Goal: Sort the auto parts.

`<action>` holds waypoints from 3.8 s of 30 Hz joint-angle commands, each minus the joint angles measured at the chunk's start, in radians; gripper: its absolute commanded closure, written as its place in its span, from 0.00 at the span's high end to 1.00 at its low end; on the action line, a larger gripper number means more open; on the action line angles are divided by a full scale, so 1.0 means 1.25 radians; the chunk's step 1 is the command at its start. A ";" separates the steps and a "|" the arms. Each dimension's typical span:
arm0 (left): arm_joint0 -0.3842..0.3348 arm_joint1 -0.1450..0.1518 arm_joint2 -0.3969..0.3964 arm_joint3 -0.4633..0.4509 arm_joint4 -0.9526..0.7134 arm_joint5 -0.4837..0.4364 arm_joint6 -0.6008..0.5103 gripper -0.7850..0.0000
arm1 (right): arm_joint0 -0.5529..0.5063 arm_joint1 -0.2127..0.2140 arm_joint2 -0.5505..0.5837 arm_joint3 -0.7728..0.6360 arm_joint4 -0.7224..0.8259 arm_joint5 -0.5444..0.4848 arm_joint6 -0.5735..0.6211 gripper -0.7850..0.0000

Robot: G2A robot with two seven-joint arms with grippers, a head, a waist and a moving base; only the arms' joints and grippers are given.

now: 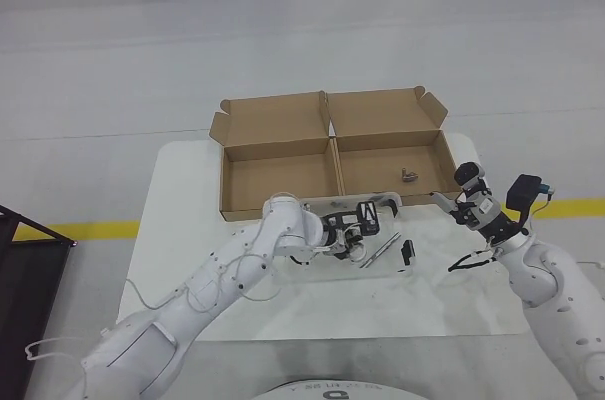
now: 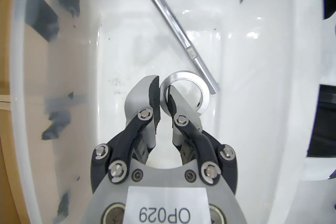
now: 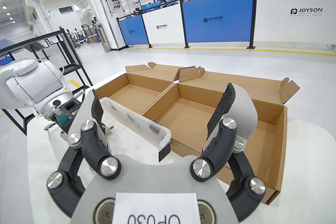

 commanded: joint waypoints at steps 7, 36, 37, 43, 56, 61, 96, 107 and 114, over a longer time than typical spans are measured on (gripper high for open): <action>0.099 0.083 -0.246 -0.067 -0.115 -0.185 0.100 0.00 | 0.000 0.000 0.000 0.000 0.000 0.000 0.000 1.00; 0.184 0.174 -0.414 -0.065 -0.882 -0.223 0.055 0.00 | 0.000 0.000 0.000 0.000 0.000 0.000 0.000 1.00; 0.177 0.181 -0.405 -0.059 -0.985 -0.223 -0.001 0.00 | 0.000 0.000 0.000 0.000 0.000 0.000 0.000 1.00; 0.145 0.218 -0.328 -0.061 -1.429 -0.126 -0.189 0.00 | 0.000 0.000 0.000 0.000 0.000 0.000 0.000 1.00; 0.130 0.261 -0.318 -0.067 -1.478 -0.097 -0.218 0.00 | 0.000 0.000 0.000 0.000 0.000 0.000 0.000 1.00; 0.113 0.283 -0.340 0.000 -1.259 -0.187 -0.128 0.00 | 0.000 0.000 0.000 0.000 0.000 0.000 0.000 1.00; 0.014 0.190 -0.150 -0.045 0.226 0.485 0.133 0.00 | 0.000 0.000 0.000 0.000 0.000 0.000 0.000 1.00; -0.061 0.138 -0.072 0.069 0.252 0.517 0.122 0.02 | 0.000 0.000 0.000 0.000 0.000 0.000 0.000 1.00; -0.074 0.123 -0.068 0.096 0.245 0.512 0.114 1.00 | 0.000 0.000 0.000 0.000 0.000 0.000 0.000 1.00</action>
